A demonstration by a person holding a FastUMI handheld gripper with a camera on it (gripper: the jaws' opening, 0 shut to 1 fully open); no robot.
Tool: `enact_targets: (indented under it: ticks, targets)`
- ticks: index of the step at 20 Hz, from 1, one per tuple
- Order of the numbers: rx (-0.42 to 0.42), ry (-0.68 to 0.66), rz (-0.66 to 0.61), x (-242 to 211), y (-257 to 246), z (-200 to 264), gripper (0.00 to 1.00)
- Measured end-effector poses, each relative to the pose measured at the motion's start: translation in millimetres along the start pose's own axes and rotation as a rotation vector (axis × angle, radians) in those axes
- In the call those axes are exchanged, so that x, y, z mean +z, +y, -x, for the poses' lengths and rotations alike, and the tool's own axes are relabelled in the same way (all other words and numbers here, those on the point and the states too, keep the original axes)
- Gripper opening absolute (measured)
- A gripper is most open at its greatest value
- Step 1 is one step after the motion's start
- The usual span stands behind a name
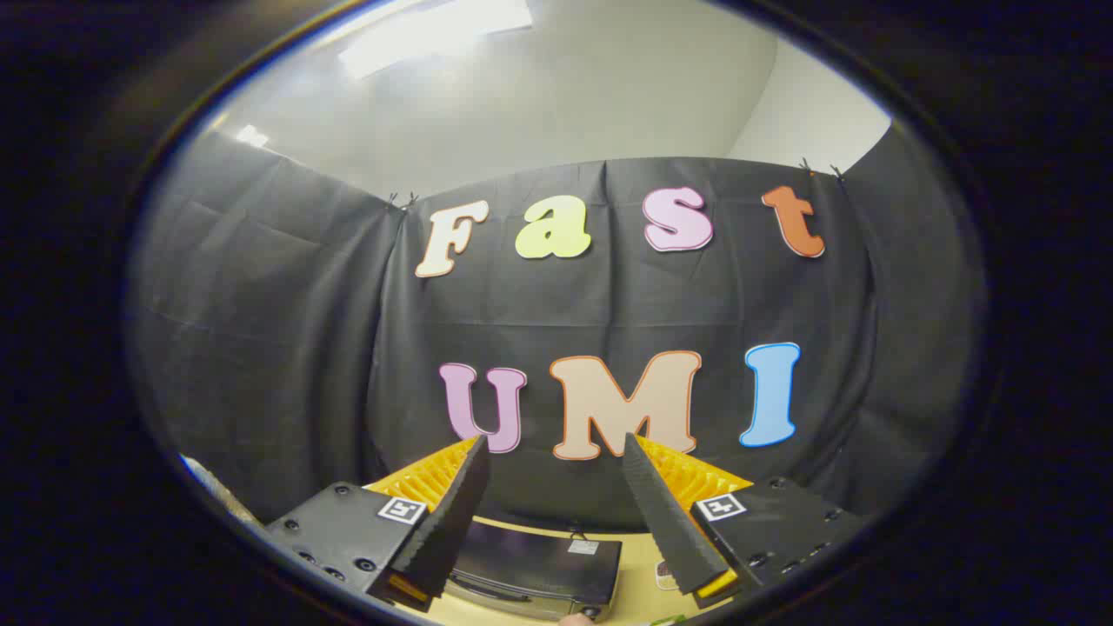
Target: Open the toaster oven, put the food inside, and close the toaster oven door.
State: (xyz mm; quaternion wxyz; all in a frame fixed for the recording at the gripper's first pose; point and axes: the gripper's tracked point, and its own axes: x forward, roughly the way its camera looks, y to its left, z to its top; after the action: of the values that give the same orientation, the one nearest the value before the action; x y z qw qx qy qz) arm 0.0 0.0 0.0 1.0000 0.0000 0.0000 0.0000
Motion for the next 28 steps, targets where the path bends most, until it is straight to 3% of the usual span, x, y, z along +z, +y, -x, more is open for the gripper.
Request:
enact_targets:
  ticks: [15,19,23,28]
  targets:
    - [0.028,0.049,0.006,-28,25,-32,0.96]
    - [0.062,0.163,0.02,-107,42,-49,0.96]
    - [0.083,0.332,0.046,-223,60,-61,0.97]
    - [0.056,0.563,0.035,-343,72,-65,0.97]
